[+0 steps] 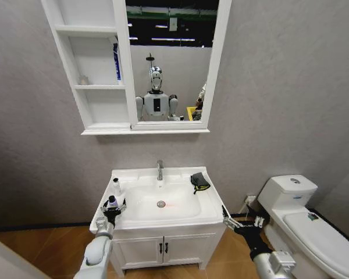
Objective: Move facial cleanser and shampoo from washbasin to cabinet, then wipe washbasin with towel.
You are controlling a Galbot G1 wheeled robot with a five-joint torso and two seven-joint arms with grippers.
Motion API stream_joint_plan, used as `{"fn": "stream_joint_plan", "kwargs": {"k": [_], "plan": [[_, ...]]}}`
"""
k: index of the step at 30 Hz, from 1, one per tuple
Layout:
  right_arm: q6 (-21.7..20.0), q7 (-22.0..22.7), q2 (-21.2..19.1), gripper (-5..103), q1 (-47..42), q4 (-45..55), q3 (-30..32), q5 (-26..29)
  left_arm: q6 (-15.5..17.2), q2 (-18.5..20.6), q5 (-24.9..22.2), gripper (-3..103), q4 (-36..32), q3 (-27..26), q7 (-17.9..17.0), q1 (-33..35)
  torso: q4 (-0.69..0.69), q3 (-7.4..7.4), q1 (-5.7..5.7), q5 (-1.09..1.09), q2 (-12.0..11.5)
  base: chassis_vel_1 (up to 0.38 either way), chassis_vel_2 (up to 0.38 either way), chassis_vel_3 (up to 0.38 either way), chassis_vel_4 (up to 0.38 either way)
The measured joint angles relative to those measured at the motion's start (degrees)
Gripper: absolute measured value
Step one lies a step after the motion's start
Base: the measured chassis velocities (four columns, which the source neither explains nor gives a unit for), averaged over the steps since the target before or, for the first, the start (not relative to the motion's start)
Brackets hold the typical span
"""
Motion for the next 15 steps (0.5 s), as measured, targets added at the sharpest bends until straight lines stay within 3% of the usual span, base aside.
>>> {"fn": "stream_joint_plan", "kwargs": {"k": [5, 7, 8, 10, 11, 14, 15], "plan": [[-0.01, 0.17, 0.01, 100, 0.11, 0.00, 0.19, 0.18, -0.18, -0.18, 0.53, 82, 0.30, 0.23, -0.09, -0.17, 0.00, 0.00, 0.00, 0.00, 0.01, 0.000, 0.000, 0.000, 0.000], [-0.01, 0.20, 0.05, 100, 0.08, 0.00, 0.17, 0.20, -0.18, -0.18, 0.54, 82, 0.29, 0.22, -0.15, -0.10, 0.00, 0.00, 0.00, 0.00, 0.01, 0.000, 0.000, 0.000, 0.000], [-0.02, 0.24, 0.08, 100, 0.09, 0.00, 0.14, 0.20, -0.17, -0.19, 0.54, 72, 0.27, 0.15, -0.17, 0.04, 0.00, 0.00, 0.00, 0.00, 0.01, 0.000, 0.000, 0.000, 0.000], [-0.04, 0.24, 0.08, 100, 0.09, 0.00, 0.11, 0.21, -0.18, -0.17, 0.54, 72, 0.24, 0.05, -0.18, 0.13, 0.00, 0.00, 0.00, 0.00, 0.01, 0.000, 0.000, 0.000, 0.000], [-0.12, 0.27, 0.03, 100, 0.28, -0.05, -0.06, 0.21, -0.18, -0.10, 0.51, 61, 0.07, -0.17, -0.20, 0.40, 0.00, 0.00, 0.00, 0.00, 0.01, 0.000, 0.000, 0.000, 0.000], [-0.16, 0.30, 0.01, 100, 0.41, -0.09, -0.13, 0.21, -0.17, -0.05, 0.50, 61, -0.01, -0.29, -0.20, 0.50, 0.00, 0.00, 0.00, 0.00, 0.01, 0.000, 0.000, 0.000, 0.000], [-0.24, 0.38, -0.01, 100, 0.68, -0.19, -0.41, 0.21, -0.16, 0.05, 0.41, 50, -0.24, -0.56, -0.20, 0.74, 0.00, 0.00, 0.00, 0.00, 0.01, 0.000, 0.000, 0.000, 0.000]]}}
